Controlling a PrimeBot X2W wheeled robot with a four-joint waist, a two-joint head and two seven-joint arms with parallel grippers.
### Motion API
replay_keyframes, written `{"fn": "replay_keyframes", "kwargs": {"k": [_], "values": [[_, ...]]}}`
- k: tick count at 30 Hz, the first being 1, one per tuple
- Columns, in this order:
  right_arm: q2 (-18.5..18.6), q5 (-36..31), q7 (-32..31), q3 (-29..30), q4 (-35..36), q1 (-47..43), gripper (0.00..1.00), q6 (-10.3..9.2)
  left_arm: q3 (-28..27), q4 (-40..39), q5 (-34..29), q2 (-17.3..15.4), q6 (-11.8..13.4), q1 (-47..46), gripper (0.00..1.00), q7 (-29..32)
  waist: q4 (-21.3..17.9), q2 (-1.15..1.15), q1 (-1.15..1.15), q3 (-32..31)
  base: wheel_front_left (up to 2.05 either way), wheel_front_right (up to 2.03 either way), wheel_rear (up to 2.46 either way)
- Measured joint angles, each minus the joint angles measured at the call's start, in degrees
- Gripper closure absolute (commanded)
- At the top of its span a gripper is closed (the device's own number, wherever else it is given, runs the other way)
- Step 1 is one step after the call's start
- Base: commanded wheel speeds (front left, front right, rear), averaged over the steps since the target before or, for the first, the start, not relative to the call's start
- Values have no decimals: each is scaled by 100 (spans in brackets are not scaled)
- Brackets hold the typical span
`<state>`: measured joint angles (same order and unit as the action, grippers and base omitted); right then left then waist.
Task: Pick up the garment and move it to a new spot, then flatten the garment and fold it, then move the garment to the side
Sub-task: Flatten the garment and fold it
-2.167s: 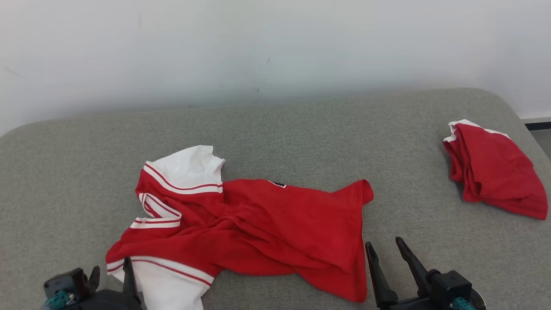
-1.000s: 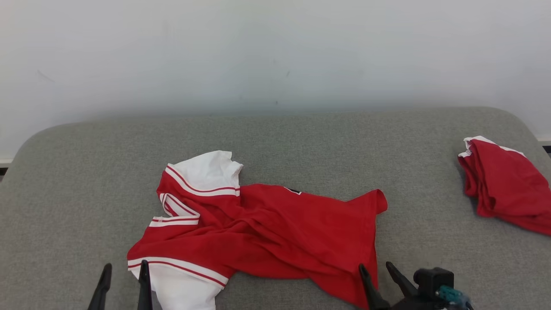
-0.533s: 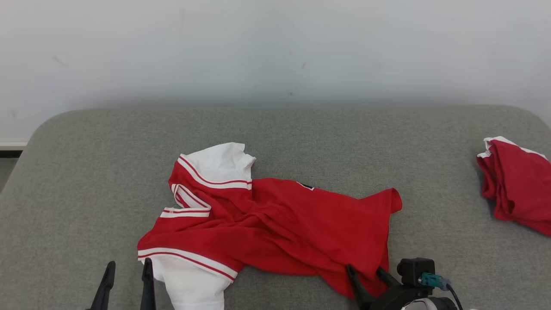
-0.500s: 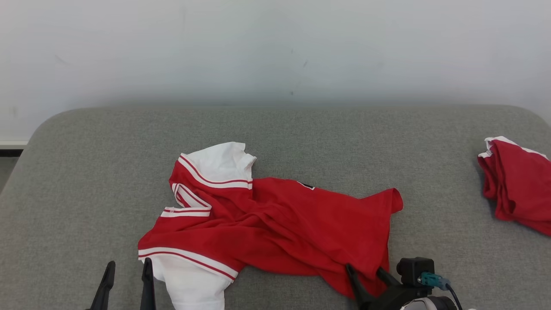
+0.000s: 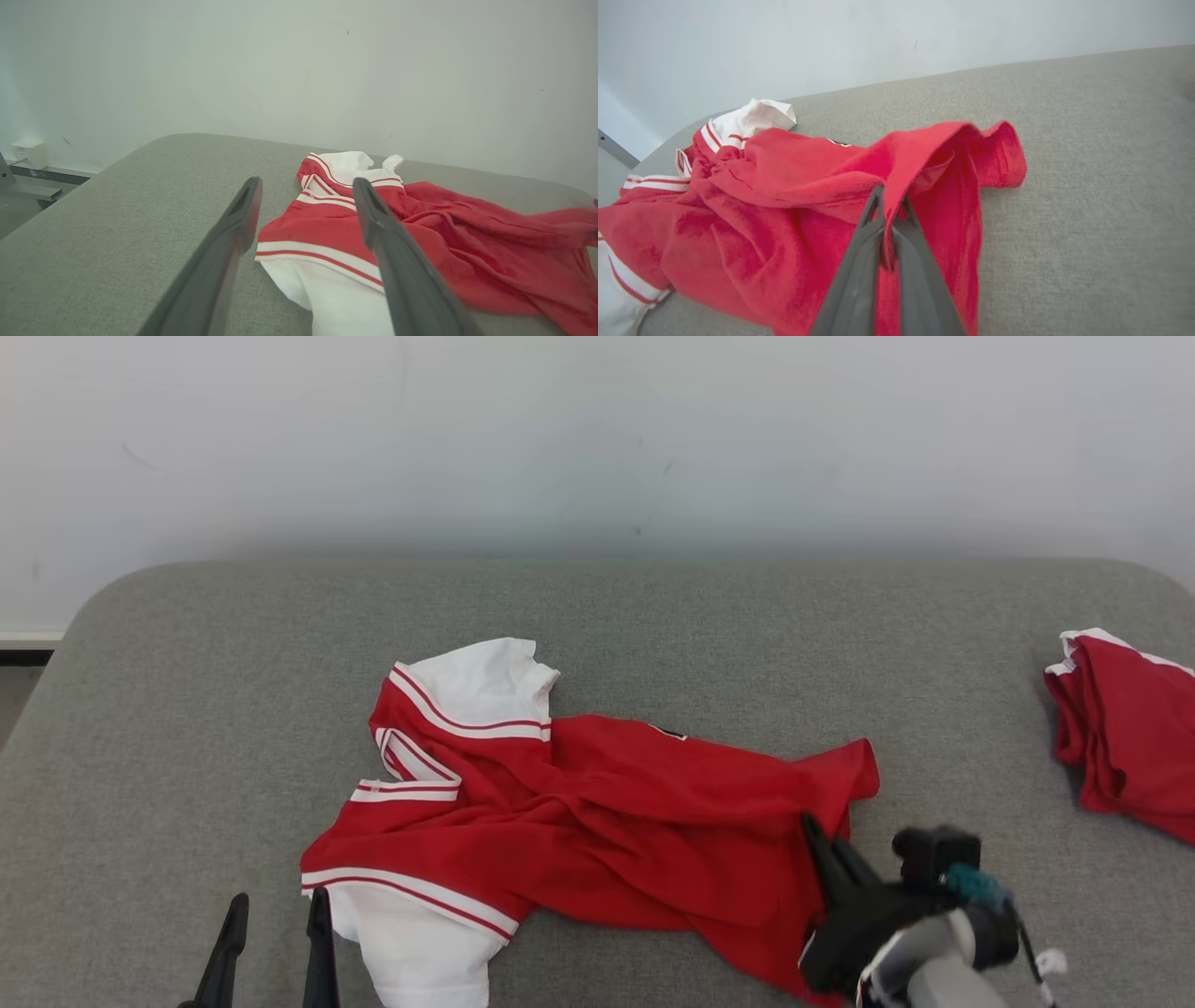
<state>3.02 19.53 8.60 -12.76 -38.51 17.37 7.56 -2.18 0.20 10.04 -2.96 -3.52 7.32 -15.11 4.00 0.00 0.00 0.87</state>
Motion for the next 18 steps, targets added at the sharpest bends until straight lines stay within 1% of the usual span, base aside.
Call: {"fn": "replay_keyframes", "kwargs": {"k": [1, 2, 7, 12, 18], "values": [[4, -1, -7, 51, 48, 81, 100, 0, 12, -18, 11, 1, 7, -1, 0, 0, -3, 0, 0, 15, 0, 0, 0], [71, -32, -103, 112, 103, 350, 100, 0, 43, -54, 19, 2, 25, -12, 0, 0, -10, 0, 0, 55, 0, 0, 0], [516, -288, -403, 290, 22, 1427, 100, 0, 155, -103, 31, 4, 12, -186, 0, -1, 20, 0, 0, 218, 0, 0, 0], [793, -345, -549, 538, -474, 2369, 100, 0, 336, -141, 75, 5, -2, -416, 0, 0, 208, 0, 0, 379, 0, 0, 0], [1061, -498, -494, 889, -1163, 3200, 100, 0, 535, -289, 116, 5, -12, -640, 0, -1, 494, 0, 0, 669, 0, 0, 0]]}}
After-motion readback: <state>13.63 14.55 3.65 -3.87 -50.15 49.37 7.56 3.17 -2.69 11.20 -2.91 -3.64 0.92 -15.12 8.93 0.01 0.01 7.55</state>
